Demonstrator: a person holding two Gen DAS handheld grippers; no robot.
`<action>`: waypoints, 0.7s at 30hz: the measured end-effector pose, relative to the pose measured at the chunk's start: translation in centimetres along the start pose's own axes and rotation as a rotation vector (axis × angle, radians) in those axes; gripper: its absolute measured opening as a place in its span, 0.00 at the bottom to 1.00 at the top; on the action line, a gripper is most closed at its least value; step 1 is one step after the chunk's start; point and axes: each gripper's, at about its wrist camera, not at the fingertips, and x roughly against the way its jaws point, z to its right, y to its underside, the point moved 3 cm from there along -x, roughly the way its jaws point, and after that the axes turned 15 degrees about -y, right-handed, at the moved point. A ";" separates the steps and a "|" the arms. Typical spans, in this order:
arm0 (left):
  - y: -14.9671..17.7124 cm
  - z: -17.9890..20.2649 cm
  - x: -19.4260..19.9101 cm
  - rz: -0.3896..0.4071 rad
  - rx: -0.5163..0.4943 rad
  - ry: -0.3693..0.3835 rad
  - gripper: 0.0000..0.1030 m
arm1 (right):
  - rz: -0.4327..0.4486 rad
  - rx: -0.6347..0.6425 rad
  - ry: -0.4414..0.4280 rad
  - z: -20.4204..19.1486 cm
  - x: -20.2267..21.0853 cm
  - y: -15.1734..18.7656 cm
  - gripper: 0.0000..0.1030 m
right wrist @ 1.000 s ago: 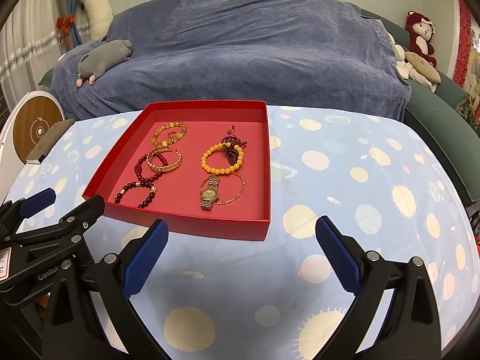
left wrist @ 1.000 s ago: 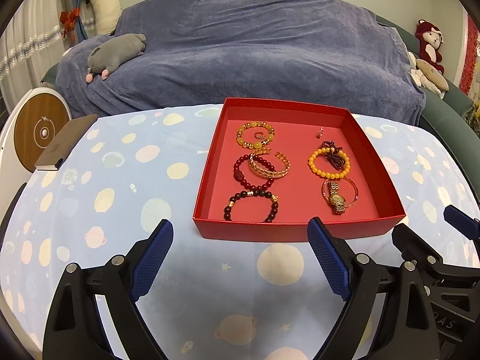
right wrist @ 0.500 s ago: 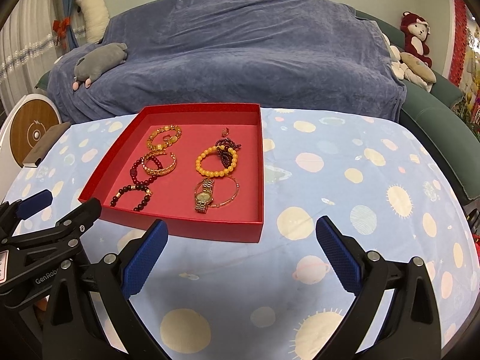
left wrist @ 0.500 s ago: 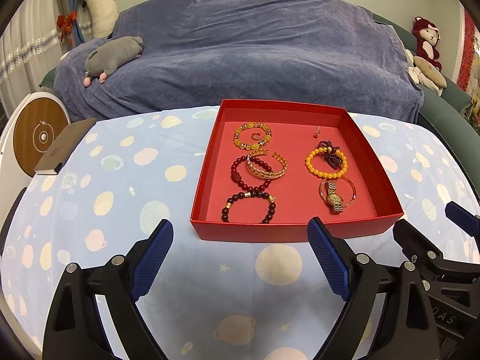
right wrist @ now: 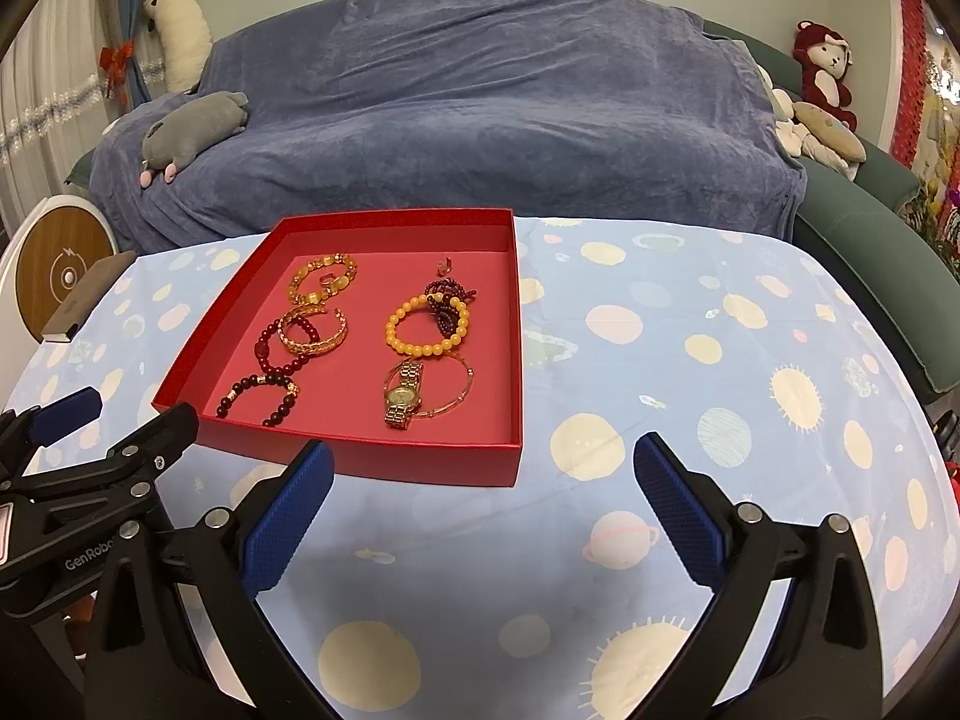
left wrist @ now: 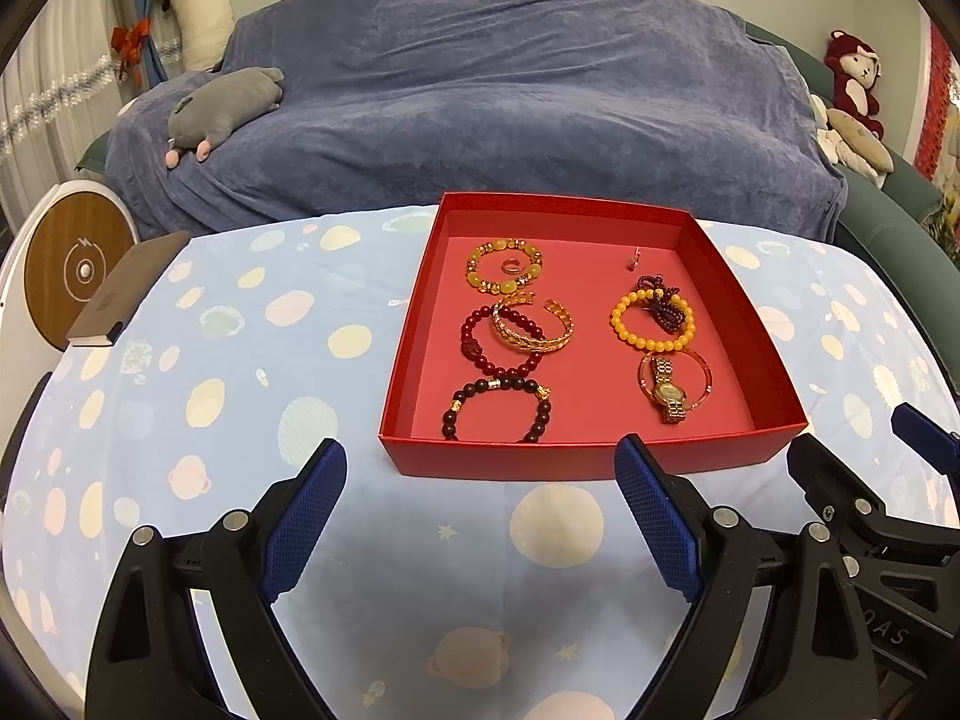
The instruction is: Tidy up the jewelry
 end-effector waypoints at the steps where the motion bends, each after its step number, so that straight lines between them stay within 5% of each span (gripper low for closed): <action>1: 0.0 0.0 0.0 0.002 0.001 0.001 0.84 | 0.001 -0.001 0.001 0.0 0.0 0.0 0.93; 21: -0.2 0.2 0.1 0.007 -0.016 -0.013 0.84 | 0.001 -0.007 0.006 0.0 0.1 0.1 0.93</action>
